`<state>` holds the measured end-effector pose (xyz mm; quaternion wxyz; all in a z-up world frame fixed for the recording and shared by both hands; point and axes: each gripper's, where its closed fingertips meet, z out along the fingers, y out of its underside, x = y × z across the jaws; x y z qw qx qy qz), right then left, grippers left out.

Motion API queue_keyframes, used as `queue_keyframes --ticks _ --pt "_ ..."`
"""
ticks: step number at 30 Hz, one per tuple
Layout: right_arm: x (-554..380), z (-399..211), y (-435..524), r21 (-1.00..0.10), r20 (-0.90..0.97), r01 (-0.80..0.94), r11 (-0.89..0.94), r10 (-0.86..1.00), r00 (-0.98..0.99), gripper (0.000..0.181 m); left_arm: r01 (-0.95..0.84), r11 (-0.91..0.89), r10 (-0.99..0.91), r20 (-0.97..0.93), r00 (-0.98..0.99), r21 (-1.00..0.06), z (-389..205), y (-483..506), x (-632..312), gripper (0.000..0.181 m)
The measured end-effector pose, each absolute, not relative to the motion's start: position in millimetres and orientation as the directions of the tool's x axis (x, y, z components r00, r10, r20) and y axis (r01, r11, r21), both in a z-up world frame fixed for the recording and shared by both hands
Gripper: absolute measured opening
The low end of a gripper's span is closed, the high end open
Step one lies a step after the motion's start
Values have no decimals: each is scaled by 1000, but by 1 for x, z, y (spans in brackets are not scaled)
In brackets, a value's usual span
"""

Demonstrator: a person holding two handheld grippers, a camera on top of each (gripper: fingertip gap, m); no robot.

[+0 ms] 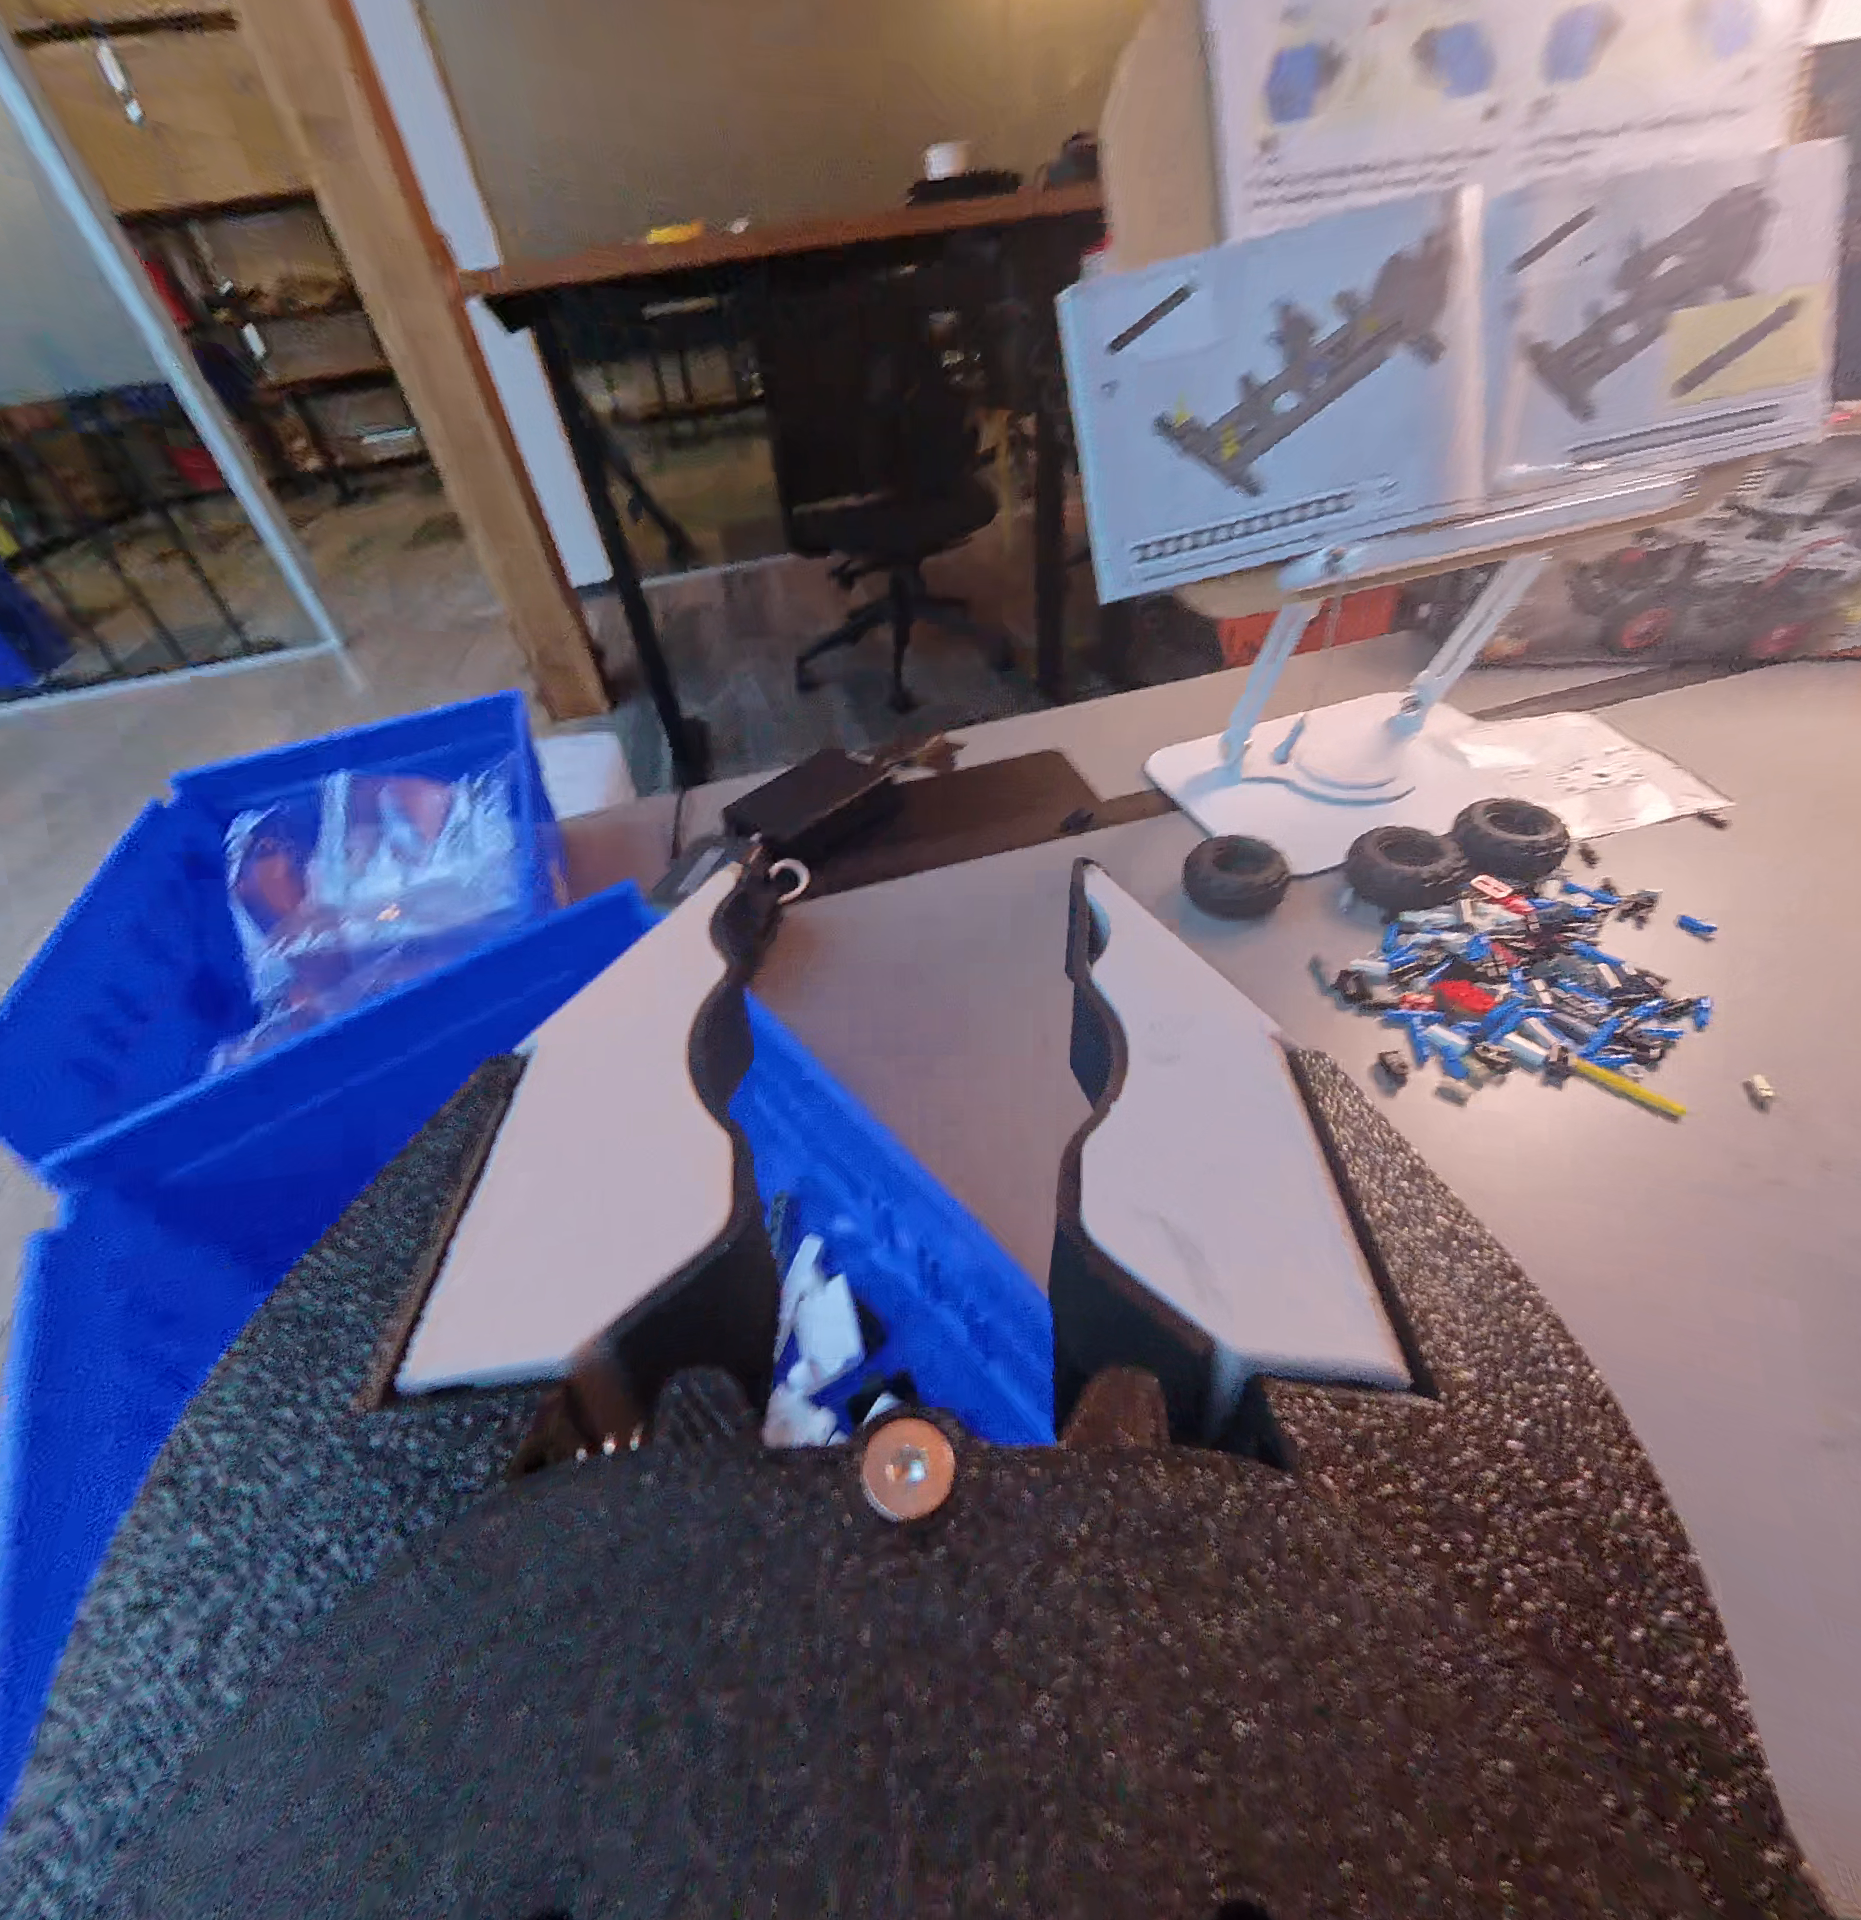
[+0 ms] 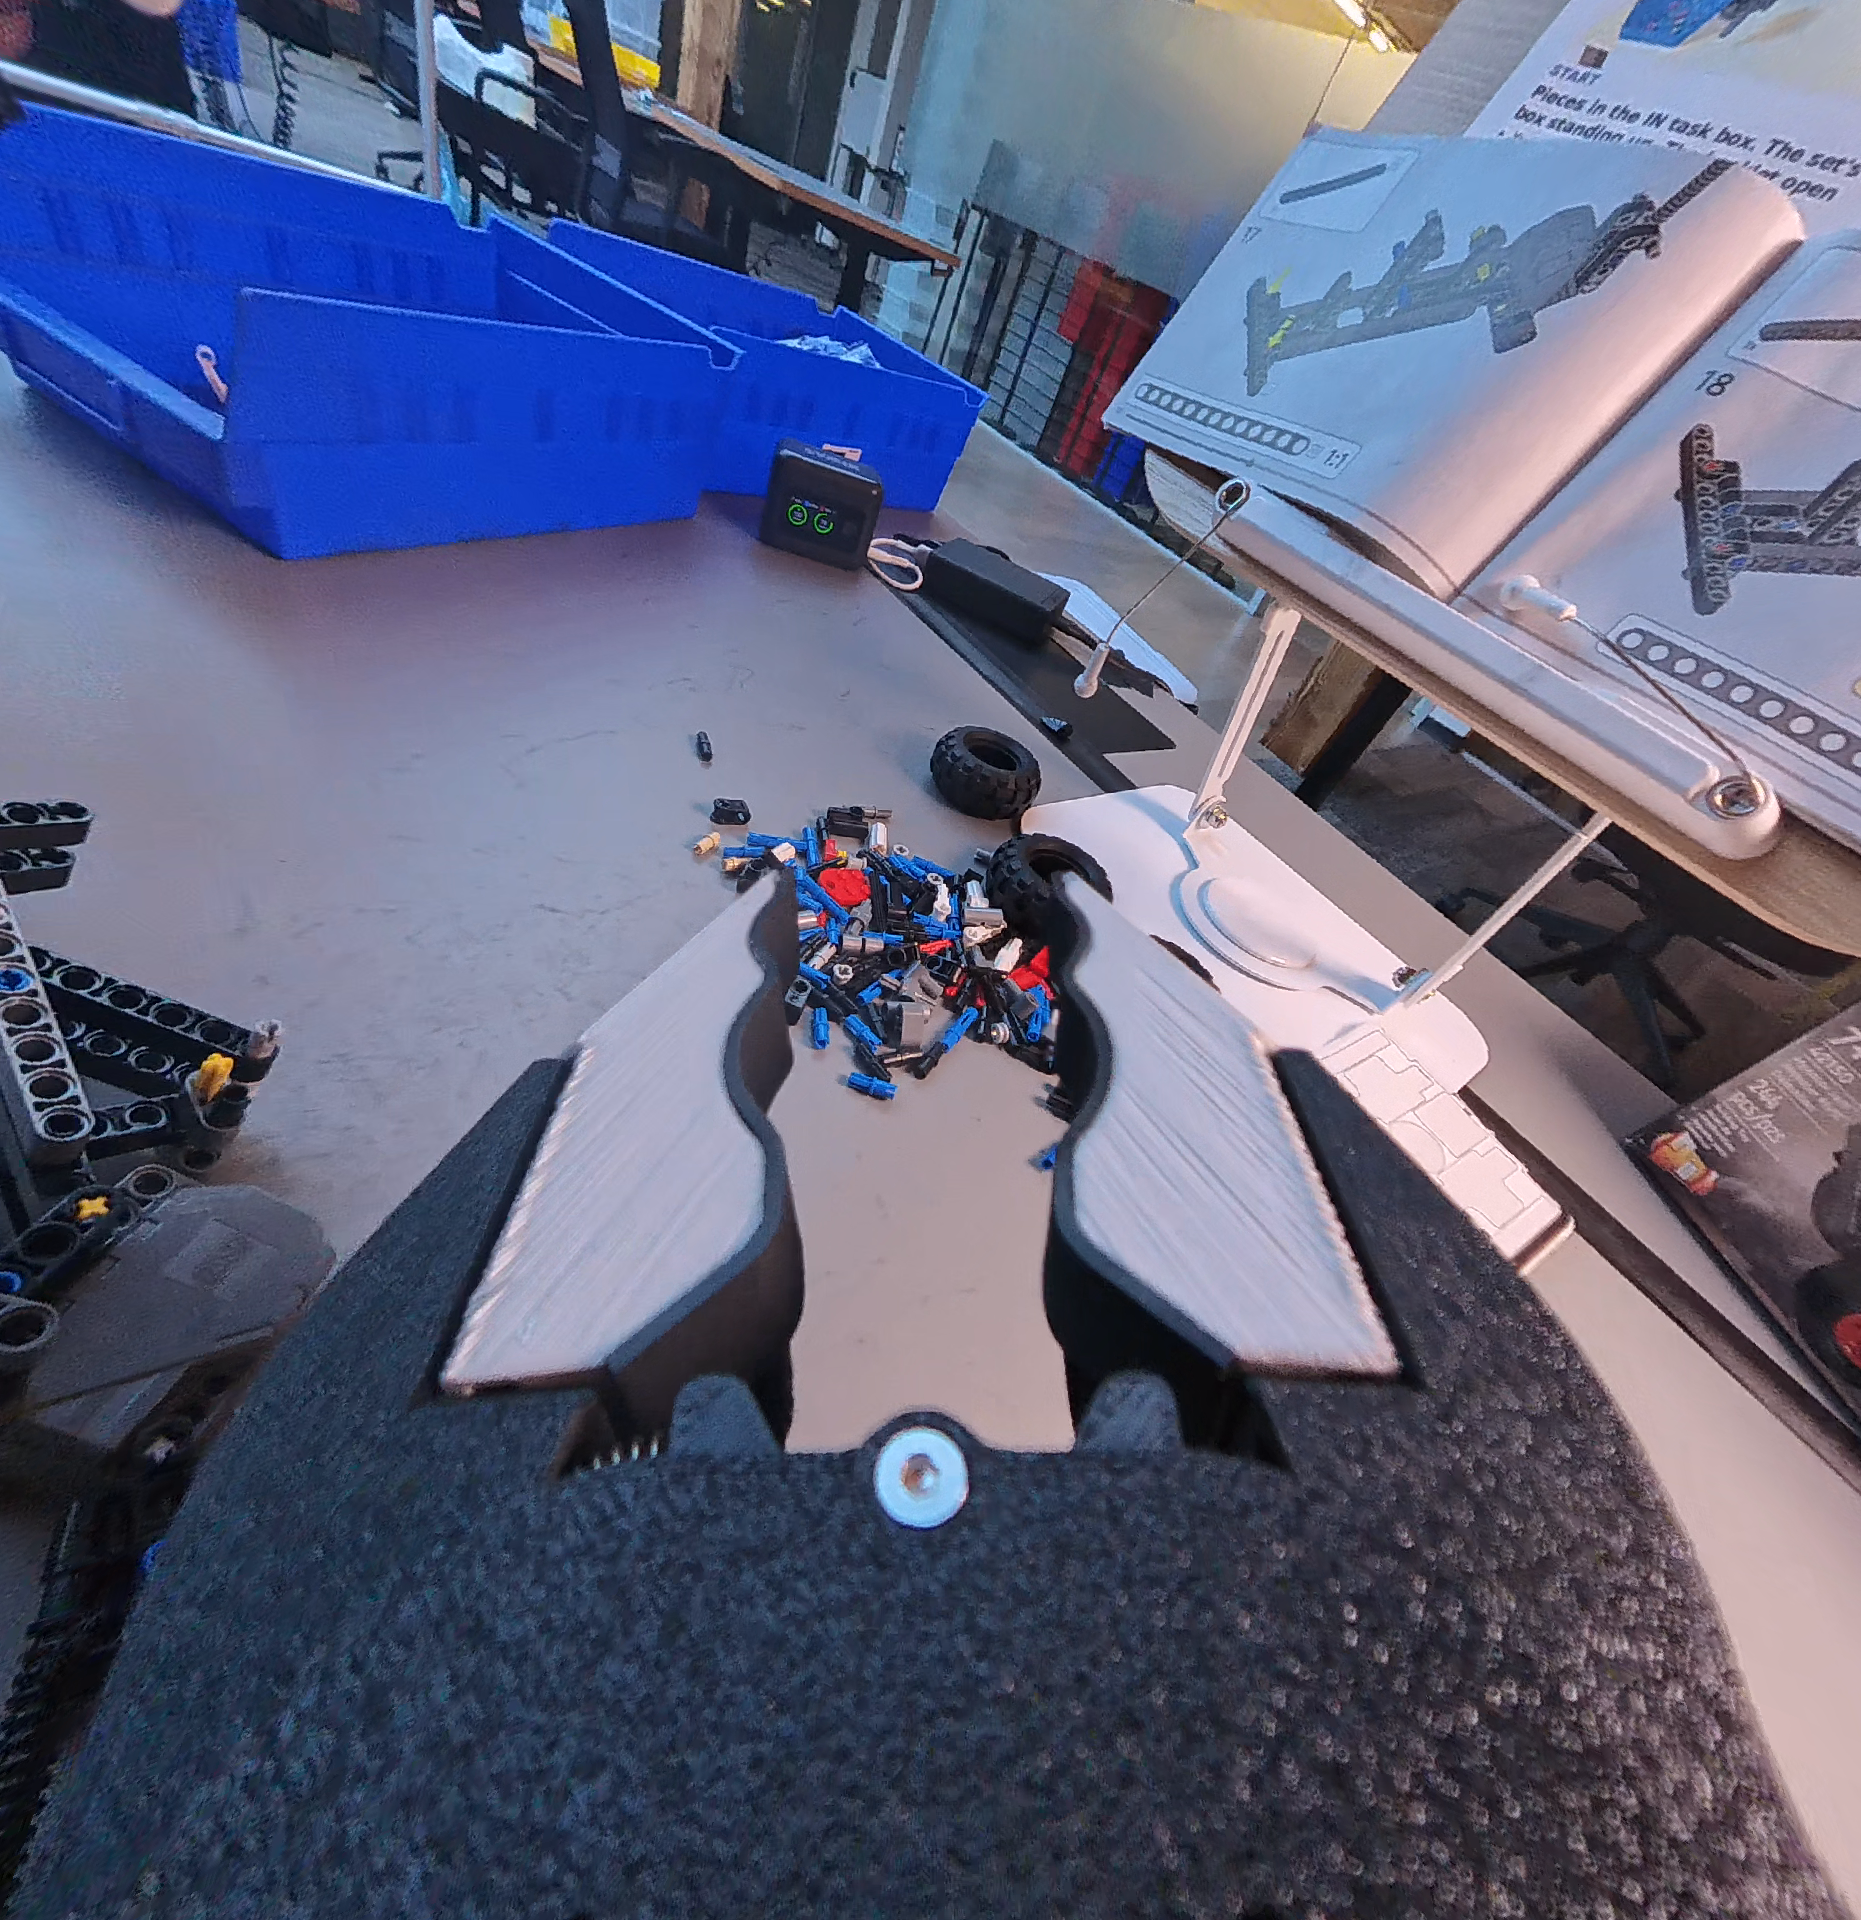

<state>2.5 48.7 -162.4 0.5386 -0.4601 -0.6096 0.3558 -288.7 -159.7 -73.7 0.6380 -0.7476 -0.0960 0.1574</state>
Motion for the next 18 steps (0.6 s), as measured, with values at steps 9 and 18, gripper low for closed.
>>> queue_keyframes --ticks 9,18 --pt "2 -167 61 -944 290 179 277 956 54 49 -37 -7 -19 -37 999 -999 -87 -50 -188 71" --pt "-5 -180 70 -969 188 179 173 980 72 49 -218 -33 -4 -218 976 -975 -97 5 -163 65"
